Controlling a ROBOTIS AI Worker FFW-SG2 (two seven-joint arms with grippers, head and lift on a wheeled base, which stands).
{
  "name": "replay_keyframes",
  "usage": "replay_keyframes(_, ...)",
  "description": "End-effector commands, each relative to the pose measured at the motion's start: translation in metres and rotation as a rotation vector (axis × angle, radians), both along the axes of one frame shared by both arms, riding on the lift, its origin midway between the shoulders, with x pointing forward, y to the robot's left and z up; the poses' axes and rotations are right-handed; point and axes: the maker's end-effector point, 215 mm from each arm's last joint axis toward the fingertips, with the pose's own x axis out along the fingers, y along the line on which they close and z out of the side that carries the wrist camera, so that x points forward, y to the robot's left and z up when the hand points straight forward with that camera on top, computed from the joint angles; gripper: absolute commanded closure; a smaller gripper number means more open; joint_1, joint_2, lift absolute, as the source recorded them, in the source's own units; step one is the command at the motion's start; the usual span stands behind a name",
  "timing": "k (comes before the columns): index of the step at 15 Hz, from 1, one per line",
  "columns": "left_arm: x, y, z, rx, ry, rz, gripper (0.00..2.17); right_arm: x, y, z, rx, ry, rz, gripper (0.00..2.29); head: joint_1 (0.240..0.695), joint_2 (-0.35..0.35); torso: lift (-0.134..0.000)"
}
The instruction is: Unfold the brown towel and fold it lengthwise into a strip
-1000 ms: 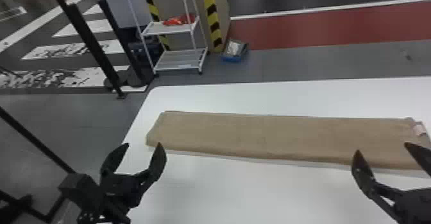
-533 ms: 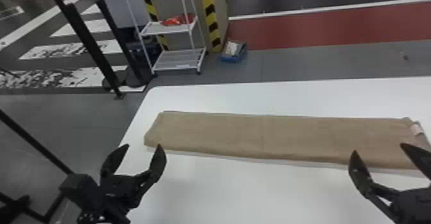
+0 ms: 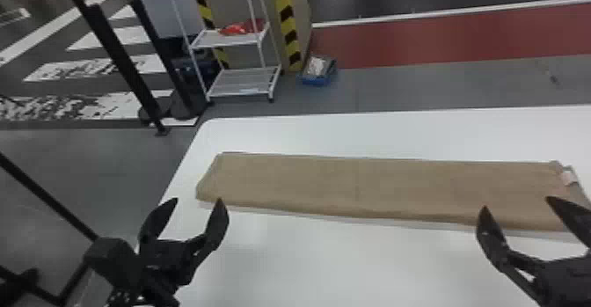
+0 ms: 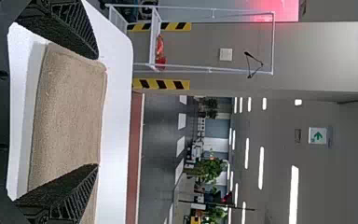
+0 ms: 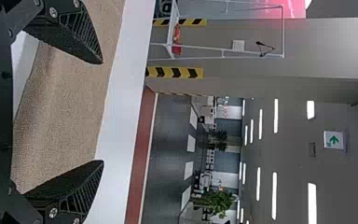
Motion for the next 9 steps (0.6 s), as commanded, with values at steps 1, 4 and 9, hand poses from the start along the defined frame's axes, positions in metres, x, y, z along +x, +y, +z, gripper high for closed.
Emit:
replay_keyframes(1,0.0002,-0.0001,-0.0002,0.001,0.001,-0.001,0.06,-0.0004,0.0004,0.0003,0.002,-0.001,-0.001,0.13,0.695,0.275,-0.125)
replay_keyframes(4,0.0009,-0.0027,0.0001,0.002,0.0,-0.006,0.06,-0.0003,0.0013,0.0021,0.003,-0.006,0.001,0.13,0.695,0.275,-0.125)
replay_keyframes(9,0.0011,-0.0034,0.0008,0.007,0.002,-0.007,0.06,-0.0006,0.0013,0.0031,0.003,-0.008,0.001,0.13,0.695,0.273,-0.125)
